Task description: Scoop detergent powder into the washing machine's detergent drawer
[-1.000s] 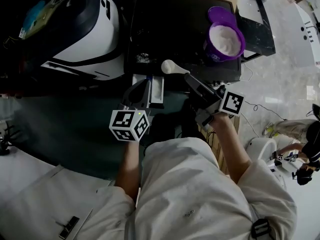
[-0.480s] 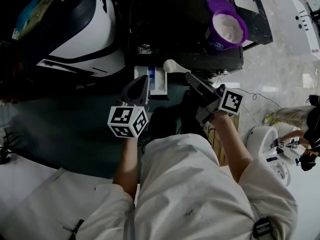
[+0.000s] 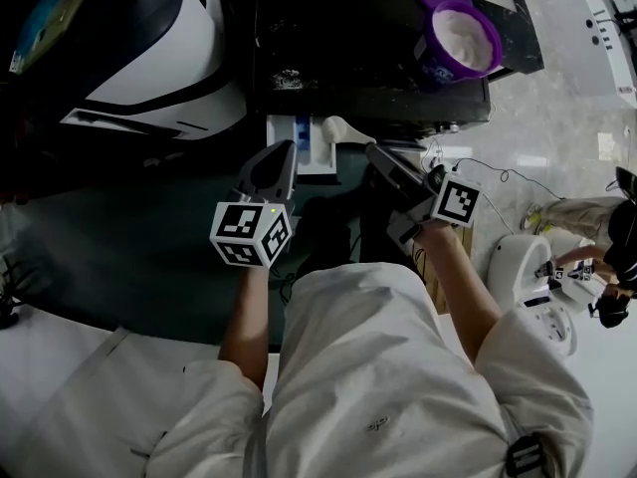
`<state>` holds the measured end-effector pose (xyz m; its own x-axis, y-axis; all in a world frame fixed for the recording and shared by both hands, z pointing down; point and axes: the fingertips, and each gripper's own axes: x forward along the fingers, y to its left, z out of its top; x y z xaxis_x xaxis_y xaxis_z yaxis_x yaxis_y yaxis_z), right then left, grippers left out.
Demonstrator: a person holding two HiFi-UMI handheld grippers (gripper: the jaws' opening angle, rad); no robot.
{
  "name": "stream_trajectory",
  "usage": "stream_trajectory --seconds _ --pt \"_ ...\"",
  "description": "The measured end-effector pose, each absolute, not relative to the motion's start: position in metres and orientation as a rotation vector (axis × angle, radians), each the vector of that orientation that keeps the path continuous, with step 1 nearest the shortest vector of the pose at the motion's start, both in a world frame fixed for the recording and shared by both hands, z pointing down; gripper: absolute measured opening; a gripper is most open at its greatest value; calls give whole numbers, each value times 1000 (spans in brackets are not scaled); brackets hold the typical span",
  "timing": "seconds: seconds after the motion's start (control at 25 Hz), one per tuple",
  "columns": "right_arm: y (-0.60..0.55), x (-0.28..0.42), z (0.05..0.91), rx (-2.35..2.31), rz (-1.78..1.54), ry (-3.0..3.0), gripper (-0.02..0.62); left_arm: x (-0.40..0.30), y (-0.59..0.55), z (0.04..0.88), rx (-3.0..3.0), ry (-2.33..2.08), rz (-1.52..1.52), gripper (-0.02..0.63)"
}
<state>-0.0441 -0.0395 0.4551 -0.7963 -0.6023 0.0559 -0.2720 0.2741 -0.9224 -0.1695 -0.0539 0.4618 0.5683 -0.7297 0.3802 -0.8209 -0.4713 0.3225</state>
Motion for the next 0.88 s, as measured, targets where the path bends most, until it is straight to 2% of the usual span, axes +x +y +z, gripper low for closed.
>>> stream_trajectory --seconds 0.88 --pt "-28 -54 528 -945 -1596 2368 5 -181 -35 500 2283 -1217 292 20"
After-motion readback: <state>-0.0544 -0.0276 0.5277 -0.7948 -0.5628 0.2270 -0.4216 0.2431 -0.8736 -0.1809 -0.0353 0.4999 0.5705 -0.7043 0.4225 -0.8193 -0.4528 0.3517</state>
